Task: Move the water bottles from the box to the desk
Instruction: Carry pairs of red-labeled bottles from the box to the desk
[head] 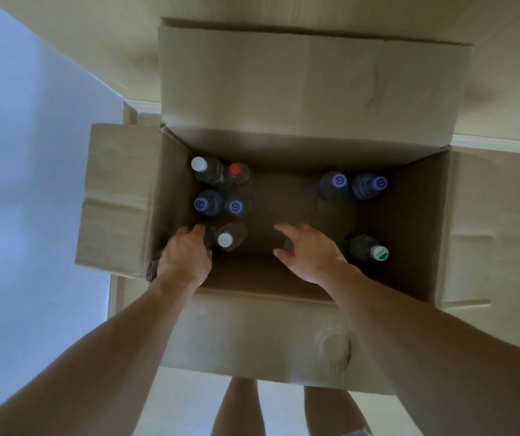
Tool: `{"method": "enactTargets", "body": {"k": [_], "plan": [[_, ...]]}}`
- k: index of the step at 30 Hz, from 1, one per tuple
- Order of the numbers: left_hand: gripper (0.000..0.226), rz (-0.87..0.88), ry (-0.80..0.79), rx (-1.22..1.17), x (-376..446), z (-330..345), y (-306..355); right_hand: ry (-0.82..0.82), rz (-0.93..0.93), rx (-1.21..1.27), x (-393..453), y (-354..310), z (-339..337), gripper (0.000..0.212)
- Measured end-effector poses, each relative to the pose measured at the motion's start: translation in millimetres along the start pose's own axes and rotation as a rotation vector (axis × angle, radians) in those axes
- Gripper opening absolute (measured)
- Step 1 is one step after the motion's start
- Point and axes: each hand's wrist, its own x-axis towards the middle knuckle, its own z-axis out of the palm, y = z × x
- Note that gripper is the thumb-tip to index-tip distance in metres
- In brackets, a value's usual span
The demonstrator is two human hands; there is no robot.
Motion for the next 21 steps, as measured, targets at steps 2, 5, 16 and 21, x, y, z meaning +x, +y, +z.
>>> {"method": "enactTargets", "body": {"k": [2,5,16,21], "plan": [[0.045,-0.022,0.005,-0.004,1.6,5.4,-3.4,-0.043,-0.027,-0.018,19.3,-10.6,14.6,0.06],[0.044,-0.036,0.022,-0.001,3.8,11.6,-7.9,-0.086,-0.061,-0.024,45.8,-25.2,34.8,0.064],[0.043,-0.074,0.002,-0.033,16.3,17.2,-20.6,-0.091,-0.347,0.052,91.9,-68.4,71.9,0.068],[0.047,-0.083,-0.02,-0.046,22.8,23.5,-23.3,-0.033,-0.296,0.127,87.8,-55.2,65.5,0.047]]}}
